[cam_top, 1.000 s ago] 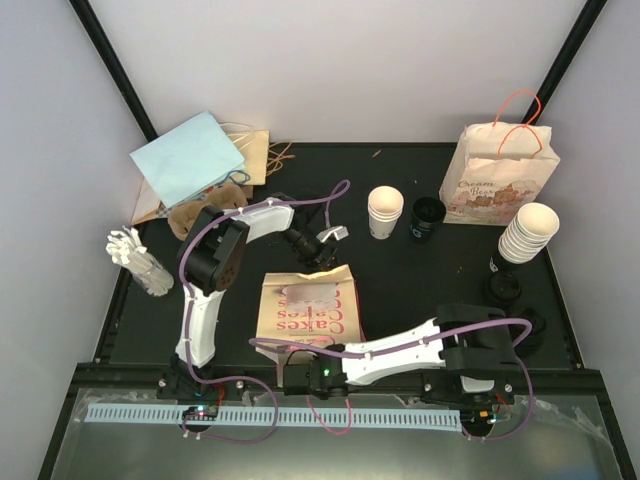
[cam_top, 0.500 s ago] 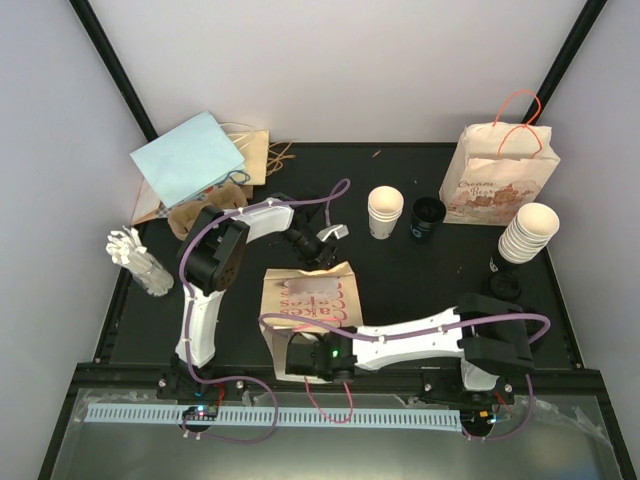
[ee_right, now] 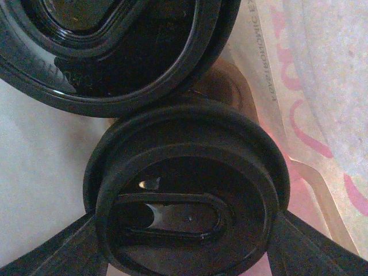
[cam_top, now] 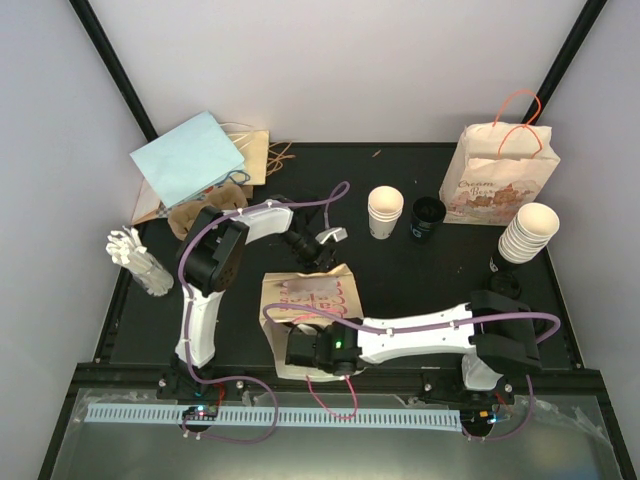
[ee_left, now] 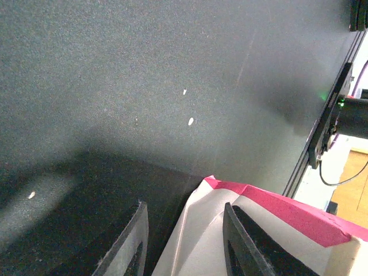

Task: Pack the takeout coffee

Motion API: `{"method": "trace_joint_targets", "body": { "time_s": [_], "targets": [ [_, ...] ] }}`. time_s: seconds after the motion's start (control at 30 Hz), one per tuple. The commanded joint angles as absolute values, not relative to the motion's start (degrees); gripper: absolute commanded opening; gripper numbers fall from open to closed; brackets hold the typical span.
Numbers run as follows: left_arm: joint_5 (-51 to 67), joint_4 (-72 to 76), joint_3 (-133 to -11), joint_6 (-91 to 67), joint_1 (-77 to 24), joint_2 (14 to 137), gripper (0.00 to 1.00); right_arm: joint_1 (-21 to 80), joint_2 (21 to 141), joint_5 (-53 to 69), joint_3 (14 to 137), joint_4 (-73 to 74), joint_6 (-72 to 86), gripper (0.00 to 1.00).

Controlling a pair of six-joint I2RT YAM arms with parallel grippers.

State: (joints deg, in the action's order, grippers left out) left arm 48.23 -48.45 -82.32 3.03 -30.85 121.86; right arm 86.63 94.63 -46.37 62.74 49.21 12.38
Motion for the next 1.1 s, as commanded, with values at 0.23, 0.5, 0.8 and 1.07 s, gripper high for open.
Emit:
{"method": "trace_joint_targets", "body": {
  "time_s": [0.23,0.5,0.8,1.07],
  "targets": [
    [50.43,-54.76,-80.55,5.43,-34.01,119.31,0.38,85.21,93.60,-30.64,65.97,56.04,11.56,0.51],
    [50.91,-53.07,-77.78,4.79,-35.43,117.76,0.38,85.22,92.59,-24.93,68.75,60.41,10.90,0.50],
    [47.51,-51.50,-77.93,2.11,-35.18,116.01,0.45,84.76,92.03,-22.46,69.58,61.08,9.74,0.50],
    [44.02,-52.82,-82.61,0.18,-33.08,115.41,0.62,83.49,91.67,-20.87,69.08,60.50,8.52,0.50]
  ]
}}
